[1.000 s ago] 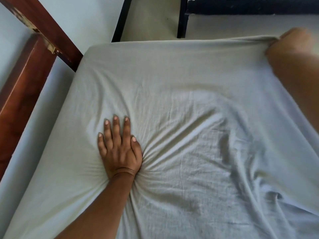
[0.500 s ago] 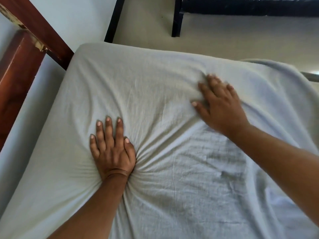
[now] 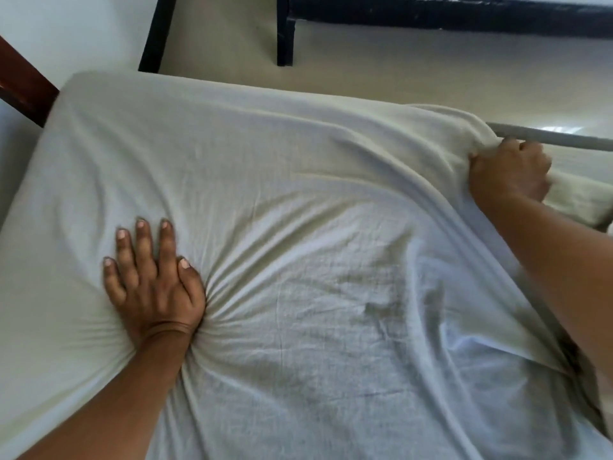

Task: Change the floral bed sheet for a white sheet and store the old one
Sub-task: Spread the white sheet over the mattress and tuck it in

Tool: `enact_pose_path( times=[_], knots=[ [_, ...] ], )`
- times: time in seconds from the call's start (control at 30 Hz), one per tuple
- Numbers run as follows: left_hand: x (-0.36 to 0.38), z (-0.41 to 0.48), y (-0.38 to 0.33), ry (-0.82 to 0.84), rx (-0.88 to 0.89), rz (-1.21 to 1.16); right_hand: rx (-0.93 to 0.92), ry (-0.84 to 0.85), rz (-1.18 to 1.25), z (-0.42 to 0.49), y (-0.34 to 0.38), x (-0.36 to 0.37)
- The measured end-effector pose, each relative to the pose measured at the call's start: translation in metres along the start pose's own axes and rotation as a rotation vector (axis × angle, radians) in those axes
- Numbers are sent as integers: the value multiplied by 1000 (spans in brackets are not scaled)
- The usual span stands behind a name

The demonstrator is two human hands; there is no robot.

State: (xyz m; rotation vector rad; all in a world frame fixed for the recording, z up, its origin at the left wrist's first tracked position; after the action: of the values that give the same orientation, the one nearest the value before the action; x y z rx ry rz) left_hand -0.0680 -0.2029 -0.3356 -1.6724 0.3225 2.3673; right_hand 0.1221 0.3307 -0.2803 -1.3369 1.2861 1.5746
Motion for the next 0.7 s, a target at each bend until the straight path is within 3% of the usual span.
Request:
enact_pose_path(
  times=[0.07,0.2,0.3,0.47,0.53,0.6,0.7],
  knots=[
    [-1,-1,-1,-12,3,-5,78,4,-2,-3,-10,-4],
    [-3,-1,-3,-27,-2,-16,13,3,41,18,-3,-8],
    [-6,-1,-4,-40,-2,-30,74,-87,79,51,-10,-34],
    [-5,0,-3,-38,0,-25,147,-86,25,56,-6,-28],
    [-3,-1,-4,-35,-3,-20,-10,-154,17,26,15,-29],
    [-3,-1,-4,-36,-4,-8,-281,-150,95,-24,46,-20],
    [0,-1,-2,-17,-13,0,-589,34,172,-118,71,22]
  ],
)
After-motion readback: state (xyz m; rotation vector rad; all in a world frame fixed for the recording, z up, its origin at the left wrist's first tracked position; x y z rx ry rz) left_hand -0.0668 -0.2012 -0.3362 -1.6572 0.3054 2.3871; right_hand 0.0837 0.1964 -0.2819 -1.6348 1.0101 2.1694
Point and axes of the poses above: each hand's wrist, its own z-axis towards the middle knuckle, its own x-axis out of the palm, y = z × x, the point moved 10 cm from there along z, towards the middle knuckle, and after that the axes turned 10 degrees about z, right-handed, at the moved point
